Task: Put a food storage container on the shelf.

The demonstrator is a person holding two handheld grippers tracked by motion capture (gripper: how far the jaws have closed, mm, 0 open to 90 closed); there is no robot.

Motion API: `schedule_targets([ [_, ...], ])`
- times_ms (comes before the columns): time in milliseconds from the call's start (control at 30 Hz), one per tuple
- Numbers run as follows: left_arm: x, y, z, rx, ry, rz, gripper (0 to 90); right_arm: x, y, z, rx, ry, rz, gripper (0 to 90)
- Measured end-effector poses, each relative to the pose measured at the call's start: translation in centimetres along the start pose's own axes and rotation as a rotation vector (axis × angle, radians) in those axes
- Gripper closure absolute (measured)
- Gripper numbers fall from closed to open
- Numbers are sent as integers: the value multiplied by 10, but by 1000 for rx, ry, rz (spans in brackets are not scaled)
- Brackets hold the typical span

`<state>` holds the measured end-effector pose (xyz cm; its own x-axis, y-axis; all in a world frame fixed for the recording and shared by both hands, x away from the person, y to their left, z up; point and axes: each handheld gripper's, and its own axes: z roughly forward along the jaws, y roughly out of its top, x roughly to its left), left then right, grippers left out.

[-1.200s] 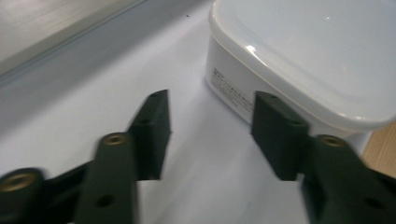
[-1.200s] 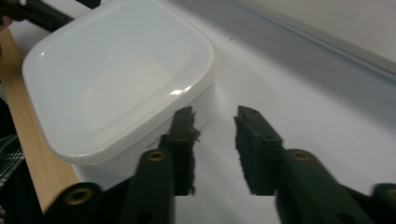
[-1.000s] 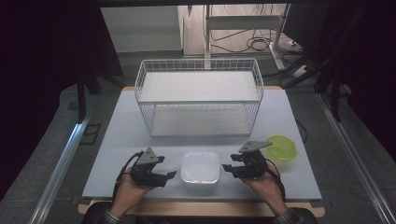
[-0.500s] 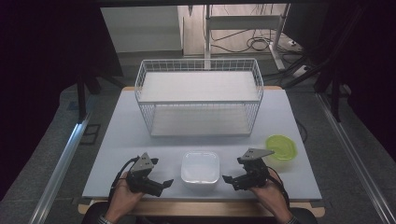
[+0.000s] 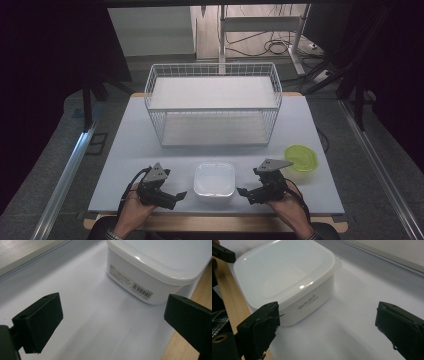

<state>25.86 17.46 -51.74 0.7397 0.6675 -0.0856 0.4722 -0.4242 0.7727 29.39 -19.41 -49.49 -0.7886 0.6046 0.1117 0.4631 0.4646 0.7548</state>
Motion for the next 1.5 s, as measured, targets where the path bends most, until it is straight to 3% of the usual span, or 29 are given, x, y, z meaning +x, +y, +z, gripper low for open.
schedule_targets([
  [233,0,12,-1,-41,-90,-16,14,6,5,1,5,12,7,19],
  [567,1,29,7,-71,-147,-8,54,11,17,3,-3,48,29,117],
  [833,3,39,29,-16,-181,-3,58,12,23,17,10,90,51,115],
  [933,5,41,36,1,-225,-25,59,11,24,23,26,101,63,114],
  [1000,8,40,40,15,-278,-60,59,11,24,27,36,107,68,113],
  [1067,10,39,41,23,-317,-89,65,10,24,29,47,140,94,126],
  [1167,7,39,42,25,-358,-90,128,9,24,32,62,187,132,174],
  [1267,2,41,36,50,-327,-85,169,10,23,32,84,206,172,197],
  [1333,1,40,31,60,-322,-106,233,10,23,30,92,205,197,246],
  [1500,-2,39,20,72,-297,-146,425,5,19,18,76,217,323,490],
])
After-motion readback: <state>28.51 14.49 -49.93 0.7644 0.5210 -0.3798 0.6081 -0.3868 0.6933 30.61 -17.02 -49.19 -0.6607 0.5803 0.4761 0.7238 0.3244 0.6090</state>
